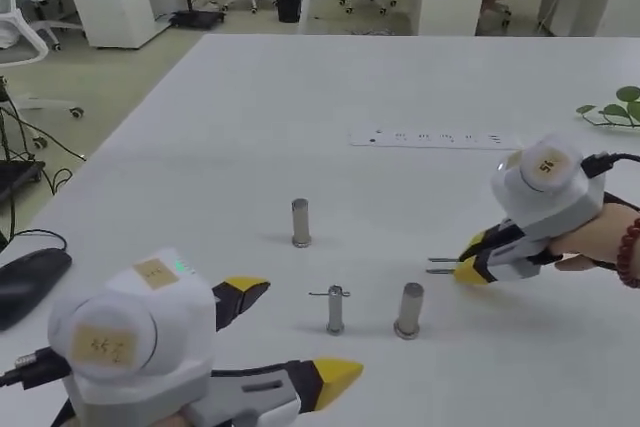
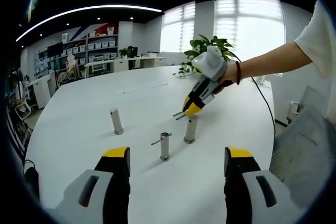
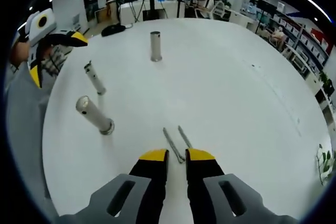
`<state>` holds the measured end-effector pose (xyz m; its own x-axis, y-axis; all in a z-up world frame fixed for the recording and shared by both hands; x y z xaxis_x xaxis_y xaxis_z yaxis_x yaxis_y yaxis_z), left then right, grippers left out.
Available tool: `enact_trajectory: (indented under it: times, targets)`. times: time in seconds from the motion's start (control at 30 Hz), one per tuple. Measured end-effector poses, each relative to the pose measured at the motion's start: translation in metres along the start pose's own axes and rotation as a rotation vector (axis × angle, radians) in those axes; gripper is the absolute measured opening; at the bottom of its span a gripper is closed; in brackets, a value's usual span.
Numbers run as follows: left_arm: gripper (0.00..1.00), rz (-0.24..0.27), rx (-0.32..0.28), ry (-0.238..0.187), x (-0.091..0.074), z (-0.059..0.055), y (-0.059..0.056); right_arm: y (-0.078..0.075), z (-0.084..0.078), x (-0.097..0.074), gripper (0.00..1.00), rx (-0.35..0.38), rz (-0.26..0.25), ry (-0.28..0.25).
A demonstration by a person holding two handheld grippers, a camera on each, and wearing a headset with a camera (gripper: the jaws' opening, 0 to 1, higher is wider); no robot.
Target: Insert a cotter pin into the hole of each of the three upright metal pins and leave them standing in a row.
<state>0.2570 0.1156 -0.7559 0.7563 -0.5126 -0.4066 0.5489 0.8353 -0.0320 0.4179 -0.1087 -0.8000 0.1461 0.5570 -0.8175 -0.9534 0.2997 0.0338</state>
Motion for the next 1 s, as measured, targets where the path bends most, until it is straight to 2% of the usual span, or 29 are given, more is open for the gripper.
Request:
enact_trajectory:
  times: [0.2, 0.33, 0.43, 0.7, 0.8, 1.0]
  targets:
    - [0.75, -0.007, -0.01, -0.007, -0.0001, 0.0016, -0.0007, -0.0008, 0.0009, 0.0016, 0.14, -0.053, 0.023, 0.047]
    - [0.76, -0.015, -0.014, -0.004, 0.0002, 0.0016, -0.0016, -0.0023, 0.0021, 0.0026, 0.14, -0.052, 0.043, 0.057]
    - [0.77, -0.016, -0.015, -0.004, 0.0002, 0.0017, -0.0016, -0.0018, 0.0011, 0.0037, 0.14, -0.083, 0.057, 0.088]
    - [0.77, -0.027, -0.014, 0.003, 0.0002, 0.0014, -0.0022, -0.0021, 0.0025, 0.0047, 0.1, -0.118, 0.095, 0.115]
    - [0.76, -0.028, -0.011, 0.004, 0.0003, 0.0017, -0.0027, -0.0025, 0.0039, 0.0057, 0.08, -0.116, 0.117, 0.128]
    - [0.76, -0.032, -0.009, 0.006, 0.0004, 0.0016, -0.0033, -0.0056, 0.0052, 0.0062, 0.06, -0.101, 0.12, 0.144]
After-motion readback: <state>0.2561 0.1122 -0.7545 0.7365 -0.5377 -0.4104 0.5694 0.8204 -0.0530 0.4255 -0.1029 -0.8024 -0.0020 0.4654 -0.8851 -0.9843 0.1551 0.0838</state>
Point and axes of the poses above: the centre of the closed fingertips' face, and the gripper's own axes: x roughly forward along the fingers, y roughly to its left, z roughly out of its top, the point moved 7 cm from there along -x, roughly backward along the fingers, and after that the axes turned 7 degrees about z, right-handed, at the moved point
